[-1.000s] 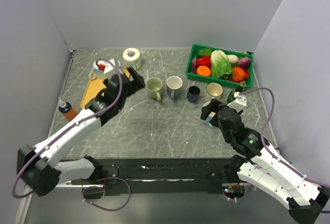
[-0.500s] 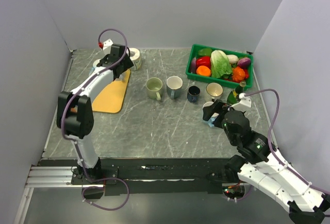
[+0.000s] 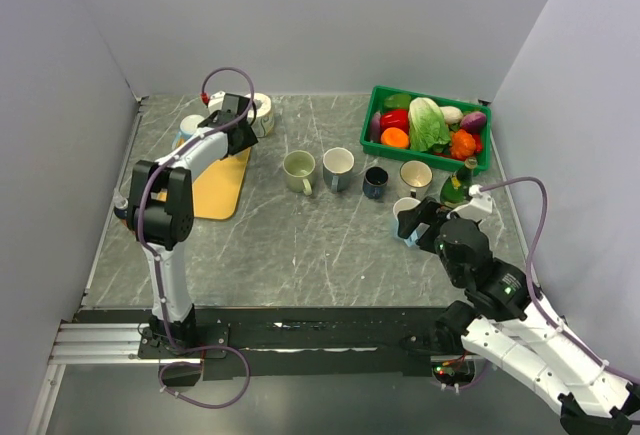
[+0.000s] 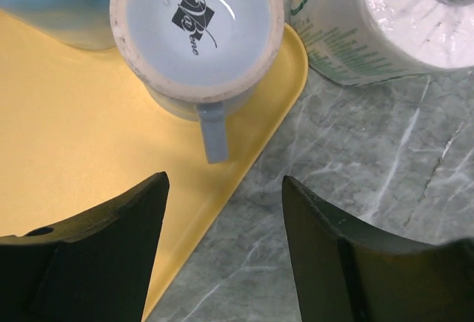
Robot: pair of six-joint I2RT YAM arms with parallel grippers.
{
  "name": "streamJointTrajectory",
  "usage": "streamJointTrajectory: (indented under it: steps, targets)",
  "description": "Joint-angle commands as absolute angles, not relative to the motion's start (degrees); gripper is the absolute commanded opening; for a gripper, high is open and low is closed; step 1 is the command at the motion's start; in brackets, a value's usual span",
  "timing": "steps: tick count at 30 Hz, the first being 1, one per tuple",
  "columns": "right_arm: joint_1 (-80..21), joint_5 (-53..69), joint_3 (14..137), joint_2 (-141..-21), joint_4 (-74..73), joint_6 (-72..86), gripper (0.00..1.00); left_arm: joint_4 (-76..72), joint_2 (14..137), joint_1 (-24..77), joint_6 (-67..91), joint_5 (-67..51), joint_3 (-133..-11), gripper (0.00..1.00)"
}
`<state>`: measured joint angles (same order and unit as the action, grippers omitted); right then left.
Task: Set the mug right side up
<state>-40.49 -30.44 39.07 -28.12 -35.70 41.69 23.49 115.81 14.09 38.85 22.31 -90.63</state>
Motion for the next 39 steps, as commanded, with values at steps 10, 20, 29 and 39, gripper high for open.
streamJointTrajectory:
  steps: [10,20,29,39]
  targets:
    - [-40.2,-31.0,40.6,-25.2,-36.7,41.9,0.97,23.1,119.4,11.1,35.4,20.3,-96.5,0.48]
    - [-40.1,-31.4,41.6,-25.0,-37.7,41.7,0.96,24.1,122.8,9.9,34.4,18.8,-99.1,0.47]
    - [-40.2,-31.8,41.9,-24.9,-38.6,42.0,0.95,23.4,123.1,9.9,33.7,19.0,-98.7,0.38]
    - [-40.2,-32.0,42.2,-25.0,-39.0,42.4,0.94,24.1,122.2,10.0,31.6,19.3,-98.5,0.01]
